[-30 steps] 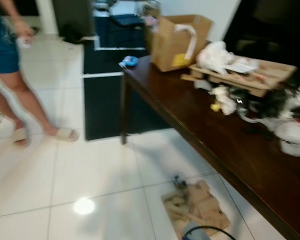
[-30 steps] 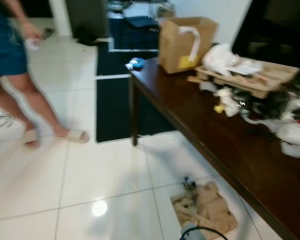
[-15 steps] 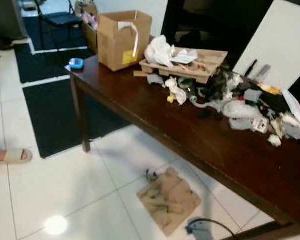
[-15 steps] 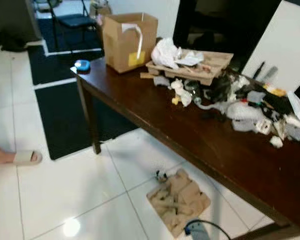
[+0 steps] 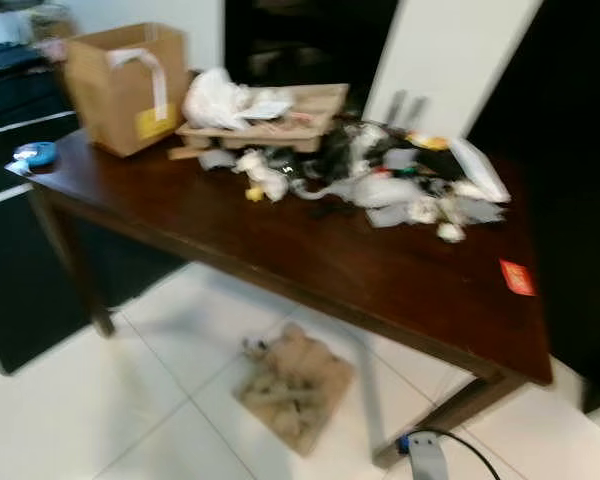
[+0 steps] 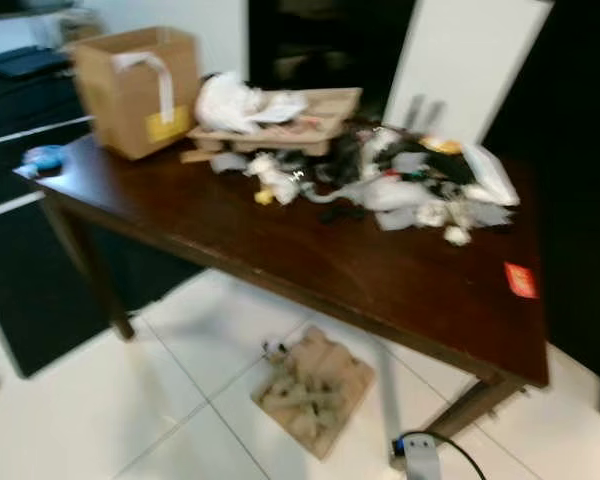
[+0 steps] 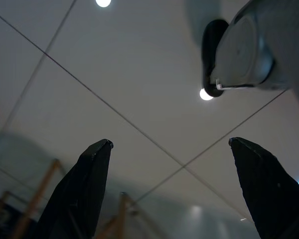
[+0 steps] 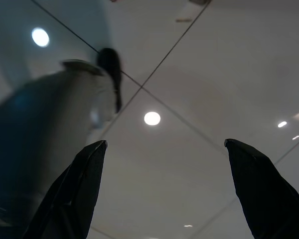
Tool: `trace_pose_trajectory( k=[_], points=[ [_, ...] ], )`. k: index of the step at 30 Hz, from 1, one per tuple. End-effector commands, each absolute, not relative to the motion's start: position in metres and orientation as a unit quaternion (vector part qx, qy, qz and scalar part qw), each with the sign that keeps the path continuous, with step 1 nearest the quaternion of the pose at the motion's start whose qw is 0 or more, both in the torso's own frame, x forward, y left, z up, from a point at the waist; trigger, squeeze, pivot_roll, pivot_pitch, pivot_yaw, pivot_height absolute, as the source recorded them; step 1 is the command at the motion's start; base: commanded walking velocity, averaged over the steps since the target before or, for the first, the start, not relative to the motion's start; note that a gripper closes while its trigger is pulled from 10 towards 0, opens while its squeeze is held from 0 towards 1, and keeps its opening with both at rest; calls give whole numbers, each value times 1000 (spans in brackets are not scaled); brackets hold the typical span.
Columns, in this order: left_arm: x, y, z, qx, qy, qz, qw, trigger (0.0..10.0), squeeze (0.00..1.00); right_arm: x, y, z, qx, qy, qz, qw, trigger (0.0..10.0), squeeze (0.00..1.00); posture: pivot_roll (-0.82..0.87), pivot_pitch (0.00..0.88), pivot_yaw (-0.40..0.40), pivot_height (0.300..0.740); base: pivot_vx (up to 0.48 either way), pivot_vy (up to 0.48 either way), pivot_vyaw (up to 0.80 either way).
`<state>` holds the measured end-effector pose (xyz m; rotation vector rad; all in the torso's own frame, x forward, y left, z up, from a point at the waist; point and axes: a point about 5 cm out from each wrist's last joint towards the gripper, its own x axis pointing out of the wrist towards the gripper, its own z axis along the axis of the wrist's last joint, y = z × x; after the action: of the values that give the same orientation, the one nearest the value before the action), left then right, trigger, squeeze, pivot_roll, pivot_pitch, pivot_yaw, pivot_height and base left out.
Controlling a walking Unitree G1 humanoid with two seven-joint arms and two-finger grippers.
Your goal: Picking trash to rubbish bin
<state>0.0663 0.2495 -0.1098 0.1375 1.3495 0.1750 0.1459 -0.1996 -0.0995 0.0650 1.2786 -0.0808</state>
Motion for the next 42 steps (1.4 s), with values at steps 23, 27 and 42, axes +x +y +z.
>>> trace_pose_trajectory(
  k=[23,27,42],
  points=[
    [68,247,-110,63,620,85,777,10000,0,163,-185,-94,90,565,-17,820,10000,0,232,87,-46,740,0,0,-650],
    [66,247,-110,61,621,87,776,10000,0,164,-183,-94,97,560,-15,823,10000,0,235,90,-47,740,0,0,0],
    [63,252,-110,57,619,102,777,10000,0,164,-178,-95,86,564,1,821,10000,0,237,92,-45,740,0,-275,0]
  ],
)
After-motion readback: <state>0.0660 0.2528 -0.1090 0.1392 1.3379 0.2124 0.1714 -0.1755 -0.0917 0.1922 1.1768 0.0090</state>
